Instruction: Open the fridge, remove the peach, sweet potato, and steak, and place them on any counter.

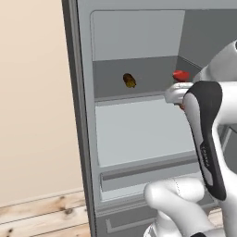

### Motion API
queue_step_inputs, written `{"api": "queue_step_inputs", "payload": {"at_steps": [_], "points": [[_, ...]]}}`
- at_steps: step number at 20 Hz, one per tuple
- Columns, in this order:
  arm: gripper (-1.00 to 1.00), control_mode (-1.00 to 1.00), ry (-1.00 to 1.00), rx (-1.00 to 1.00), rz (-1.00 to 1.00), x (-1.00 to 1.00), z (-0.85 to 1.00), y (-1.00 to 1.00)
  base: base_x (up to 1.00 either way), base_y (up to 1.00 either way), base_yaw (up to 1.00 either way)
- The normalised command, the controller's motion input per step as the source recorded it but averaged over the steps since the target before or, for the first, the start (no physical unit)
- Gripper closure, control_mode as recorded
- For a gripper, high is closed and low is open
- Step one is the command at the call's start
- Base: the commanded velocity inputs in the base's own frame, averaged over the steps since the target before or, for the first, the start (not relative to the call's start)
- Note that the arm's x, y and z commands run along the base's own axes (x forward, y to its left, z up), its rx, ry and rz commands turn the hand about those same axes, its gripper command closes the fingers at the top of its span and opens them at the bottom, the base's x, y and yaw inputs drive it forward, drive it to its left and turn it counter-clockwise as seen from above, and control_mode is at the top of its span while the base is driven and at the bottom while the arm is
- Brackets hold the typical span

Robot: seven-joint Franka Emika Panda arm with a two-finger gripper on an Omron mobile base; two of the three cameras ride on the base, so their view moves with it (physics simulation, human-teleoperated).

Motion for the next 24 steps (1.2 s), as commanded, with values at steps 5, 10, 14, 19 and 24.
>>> {"api": "queue_step_inputs", "payload": {"at_steps": [5, 10, 14, 19, 24], "points": [[1.00, -1.00, 0.07, 0.00, 0.15, -0.78, -0.24, 0.07, 0.00, 0.00, 0.00], [1.00, -1.00, 0.12, 0.00, -0.08, -0.60, 0.00, 0.10, 0.00, 0.00, 0.00], [1.00, -1.00, 0.08, 0.00, -0.10, -0.48, -0.01, 0.00, 0.00, 0.00, 0.00], [1.00, 1.00, 0.00, 0.00, 0.00, 0.00, 0.00, 0.00, -0.96, 0.00, -0.01], [1.00, 1.00, 0.00, 0.00, 0.00, 0.00, 0.00, 0.00, -1.00, -0.07, 0.01]]}}
